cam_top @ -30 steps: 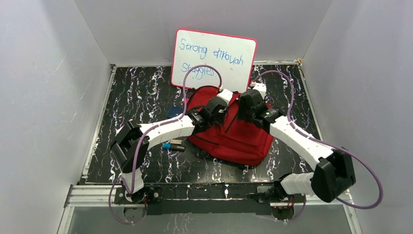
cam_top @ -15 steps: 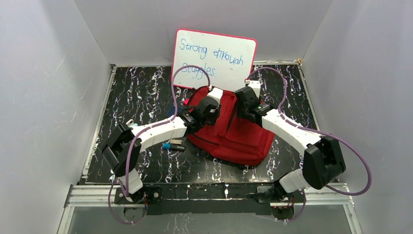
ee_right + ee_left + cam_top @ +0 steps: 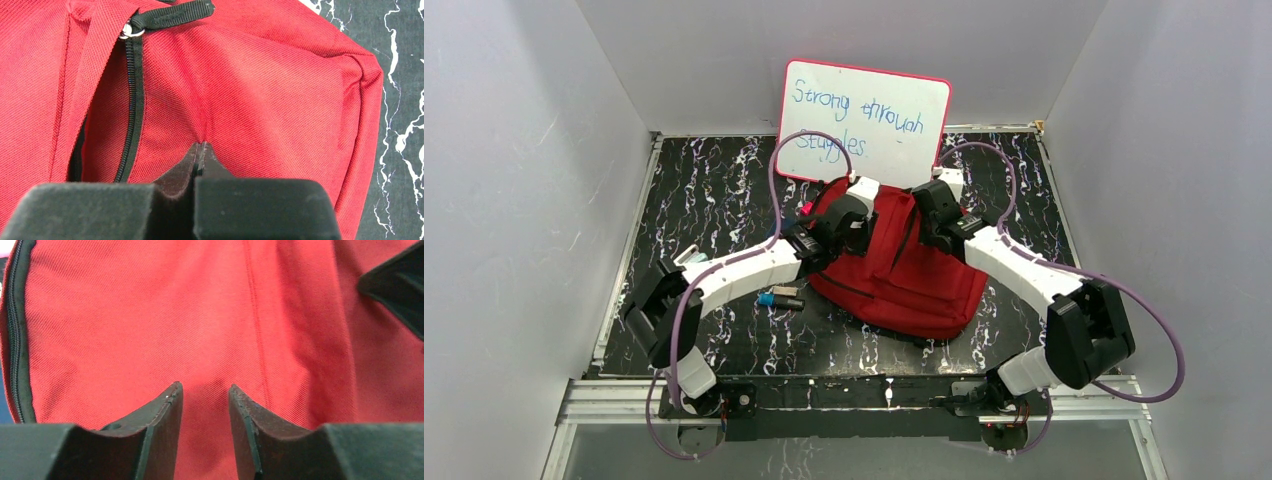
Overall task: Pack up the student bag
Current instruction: Unzip the student bag at the center of the board.
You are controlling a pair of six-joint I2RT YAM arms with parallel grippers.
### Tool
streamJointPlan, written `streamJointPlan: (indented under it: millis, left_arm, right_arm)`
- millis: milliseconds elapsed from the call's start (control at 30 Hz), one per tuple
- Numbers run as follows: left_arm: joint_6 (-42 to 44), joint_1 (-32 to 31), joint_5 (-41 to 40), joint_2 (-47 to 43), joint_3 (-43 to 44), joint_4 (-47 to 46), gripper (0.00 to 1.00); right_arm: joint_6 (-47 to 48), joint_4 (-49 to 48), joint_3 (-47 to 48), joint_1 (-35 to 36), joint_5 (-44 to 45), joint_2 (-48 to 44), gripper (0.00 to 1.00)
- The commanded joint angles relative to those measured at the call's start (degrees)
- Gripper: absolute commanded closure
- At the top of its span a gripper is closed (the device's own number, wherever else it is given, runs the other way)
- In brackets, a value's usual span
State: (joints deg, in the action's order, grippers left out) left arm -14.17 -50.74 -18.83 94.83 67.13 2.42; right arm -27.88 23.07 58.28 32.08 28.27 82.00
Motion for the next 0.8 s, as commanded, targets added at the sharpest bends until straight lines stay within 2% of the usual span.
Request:
streamJointPlan:
  millis: [0,200,433,767]
  left_arm:
    - [-1.0,0.2,6.1,-7.0,0.8,-0.6,0.61]
    - [-3.0,-0.5,17.3,-9.0,2.7,-4.3,0.58]
    - [-6.9,-2.2,29.6,-6.0,4.5,-10.0,0.58]
    - [-9.7,-2.2,31.3,1.3,5.3,-14.2,0.58]
  right_arm:
    - [-0.2,-2.1,-1.5,-1.0,0.5,-3.9,1.0]
    - [-0.7,-3.2,-4.0,-1.5,-1.0,-10.1,1.0]
    - [-1.9,-4.8,-7.2,-1.9,-2.3,-16.4,1.0]
    - [-2.3,-5.2,-8.9,-2.7,-2.6,-18.3,1.0]
